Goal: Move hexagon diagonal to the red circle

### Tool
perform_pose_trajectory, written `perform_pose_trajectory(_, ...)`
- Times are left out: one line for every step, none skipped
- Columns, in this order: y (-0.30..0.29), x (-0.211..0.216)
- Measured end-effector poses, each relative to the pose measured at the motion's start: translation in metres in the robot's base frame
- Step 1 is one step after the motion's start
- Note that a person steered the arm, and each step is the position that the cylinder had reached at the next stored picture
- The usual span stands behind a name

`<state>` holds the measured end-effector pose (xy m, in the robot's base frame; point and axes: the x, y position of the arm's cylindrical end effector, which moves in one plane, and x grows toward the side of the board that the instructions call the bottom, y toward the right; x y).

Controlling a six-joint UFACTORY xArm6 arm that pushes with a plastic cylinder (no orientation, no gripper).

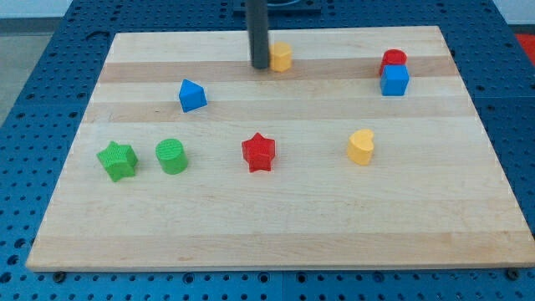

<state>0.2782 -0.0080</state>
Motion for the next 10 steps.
perform_pose_trajectory(0.057,-0.009)
perform_pose_trajectory(0.066,-0.012)
perform_pose_trajectory(0.029,-0.012)
perform_pose_trajectory(0.003,-0.015)
perform_pose_trajectory(0.027,-0.042)
perform_pose_trajectory(0.094,-0.065)
perform_pose_trajectory(0.161,-0.065)
perform_pose_trajectory(0.169,-0.065)
perform_pose_trajectory(0.148,-0.066)
perform_pose_trajectory(0.107,-0.069)
